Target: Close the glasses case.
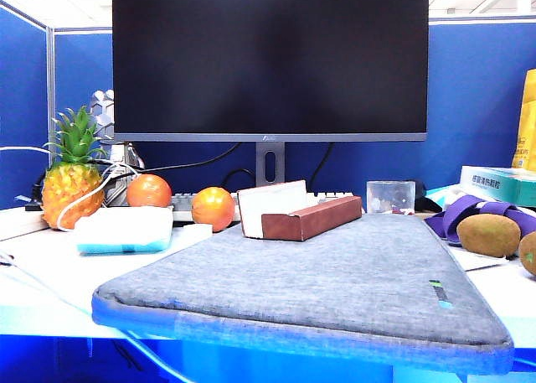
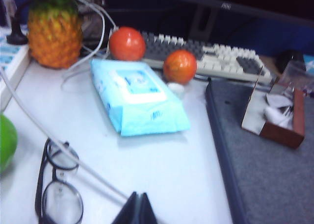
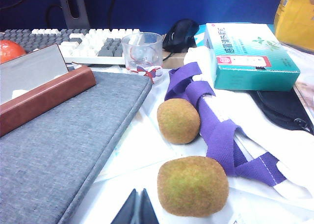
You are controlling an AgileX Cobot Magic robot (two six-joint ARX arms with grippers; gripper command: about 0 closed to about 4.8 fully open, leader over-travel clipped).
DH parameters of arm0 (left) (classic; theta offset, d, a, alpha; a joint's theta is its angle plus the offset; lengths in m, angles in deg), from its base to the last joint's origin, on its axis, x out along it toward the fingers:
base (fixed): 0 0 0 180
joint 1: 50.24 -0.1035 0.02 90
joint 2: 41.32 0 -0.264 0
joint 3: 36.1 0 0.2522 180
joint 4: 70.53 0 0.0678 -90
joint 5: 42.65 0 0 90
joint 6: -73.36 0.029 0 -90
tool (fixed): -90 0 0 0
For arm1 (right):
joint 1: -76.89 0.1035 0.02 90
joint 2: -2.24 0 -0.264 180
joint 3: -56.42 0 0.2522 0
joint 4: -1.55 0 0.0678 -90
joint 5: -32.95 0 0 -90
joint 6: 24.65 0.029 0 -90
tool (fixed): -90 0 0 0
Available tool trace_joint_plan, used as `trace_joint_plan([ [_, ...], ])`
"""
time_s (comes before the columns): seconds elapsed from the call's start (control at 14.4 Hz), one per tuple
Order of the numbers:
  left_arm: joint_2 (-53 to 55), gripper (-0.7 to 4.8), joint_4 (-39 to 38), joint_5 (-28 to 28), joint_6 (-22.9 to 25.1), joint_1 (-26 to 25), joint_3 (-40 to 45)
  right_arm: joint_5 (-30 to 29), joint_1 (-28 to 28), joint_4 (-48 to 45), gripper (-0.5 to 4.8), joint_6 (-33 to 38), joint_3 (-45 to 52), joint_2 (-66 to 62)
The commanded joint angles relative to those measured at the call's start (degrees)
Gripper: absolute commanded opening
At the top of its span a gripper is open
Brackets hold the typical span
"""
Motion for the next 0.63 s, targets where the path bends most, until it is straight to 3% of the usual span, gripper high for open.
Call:
trace_joint_plan([
  [0.07, -0.04, -0.03, 7.43, -0.52, -2.49, 0.02, -0.04, -0.37, 0.02, -0.98, -0.06, 0.07, -0.15, 0.02],
  [0.42, 0.48, -0.03, 11.15, -1.95, -6.14, 0.02, -1.16, -2.80, 0.17, -6.84, -0.06, 0.07, -0.37, 0.00],
  [0.63, 7.74, -0.03, 13.25, -1.51, -5.92, 0.02, -6.88, 0.15, 0.15, -5.95, -0.06, 0.02, -4.22, -1.11],
])
